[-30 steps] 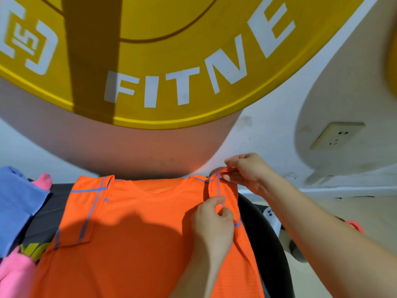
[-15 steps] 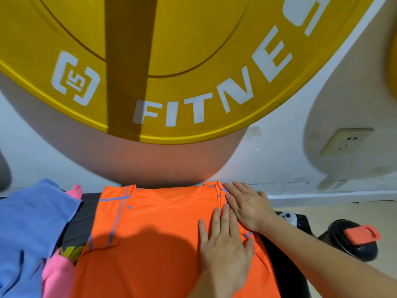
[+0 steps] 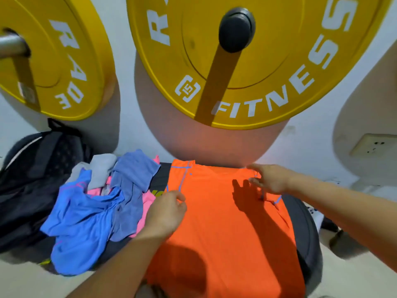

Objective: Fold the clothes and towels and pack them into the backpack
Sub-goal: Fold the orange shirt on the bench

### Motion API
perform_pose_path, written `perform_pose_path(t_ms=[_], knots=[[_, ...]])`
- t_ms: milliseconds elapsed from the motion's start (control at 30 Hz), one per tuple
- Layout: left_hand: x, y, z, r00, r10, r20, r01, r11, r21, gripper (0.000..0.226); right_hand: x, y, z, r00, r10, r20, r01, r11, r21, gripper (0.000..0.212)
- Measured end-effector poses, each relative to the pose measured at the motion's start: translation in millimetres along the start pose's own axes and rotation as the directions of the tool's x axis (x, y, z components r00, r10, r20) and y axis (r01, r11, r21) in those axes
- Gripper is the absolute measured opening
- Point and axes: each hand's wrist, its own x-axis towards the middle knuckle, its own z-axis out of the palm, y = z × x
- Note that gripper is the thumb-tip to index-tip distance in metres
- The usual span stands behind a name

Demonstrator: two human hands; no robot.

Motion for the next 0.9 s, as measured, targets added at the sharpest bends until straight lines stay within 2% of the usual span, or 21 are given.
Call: perform_pose_path(t_ms=[33,67,100,133,167,233,300,367,433,533,600,667,767,833,900], knots=[[-16,-16,-2,0.998,-0.057,0.004,0.057,0.998,-0.004,0.015,-23,3,-18,0.995,0.002,-0.101,0.005,0.997,0.072,0.055],[-32,-33,0,0.993,-0.119,0.010,0.119,0.993,-0.011,0.014,-40,4,-35,0.964,0.016,-0.267,0.032,0.984,0.176,0.056],[-48,-50,1,0.982,-0.185,0.026,0.186,0.982,-0.026,0.014,-54,9,-40,0.935,0.065,-0.349,0.044,0.954,0.296,0.056],[-62,-65,4,0.970,-0.237,0.047,0.239,0.970,-0.043,0.012,-65,18,-37,0.932,0.152,-0.330,0.017,0.890,0.456,0.055],[-74,-76,9,0.959,-0.274,0.065,0.278,0.959,-0.050,0.010,-80,22,-26,0.909,0.289,-0.300,-0.086,0.835,0.544,0.056],[-91,-96,22,0.944,-0.316,0.099,0.323,0.944,-0.062,0.008,-110,16,10,0.852,0.470,-0.230,-0.235,0.736,0.635,0.060],[-104,-106,33,0.934,-0.342,0.103,0.351,0.932,-0.090,0.010,-134,16,45,0.828,0.549,-0.114,-0.373,0.690,0.620,0.061],[-112,-107,39,0.936,-0.346,0.056,0.351,0.927,-0.130,0.018,-150,21,68,0.790,0.609,-0.075,-0.458,0.666,0.588,0.057],[-115,-108,40,0.940,-0.342,0.010,0.340,0.930,-0.138,0.021,-158,30,84,0.771,0.620,-0.146,-0.458,0.698,0.551,0.053],[-111,-103,37,0.946,-0.323,-0.017,0.319,0.940,-0.125,0.014,-163,35,99,0.765,0.614,-0.195,-0.430,0.713,0.554,0.049],[-108,-100,40,0.959,-0.284,-0.020,0.280,0.952,-0.123,0.009,-163,40,100,0.762,0.601,-0.239,-0.383,0.717,0.583,0.036],[-106,-96,44,0.966,-0.257,0.012,0.257,0.958,-0.128,0.027,-165,40,96,0.752,0.600,-0.273,-0.345,0.711,0.612,0.018],[-103,-92,51,0.977,-0.210,0.034,0.213,0.970,-0.121,0.035,-170,34,89,0.725,0.615,-0.310,-0.346,0.715,0.608,0.011],[-100,-88,53,0.980,-0.195,0.029,0.197,0.972,-0.131,0.031,-169,24,84,0.699,0.574,-0.427,-0.320,0.785,0.531,0.025],[-96,-85,56,0.982,-0.190,0.023,0.191,0.974,-0.123,0.023,-165,5,83,0.745,0.362,-0.560,-0.145,0.908,0.394,0.045]])
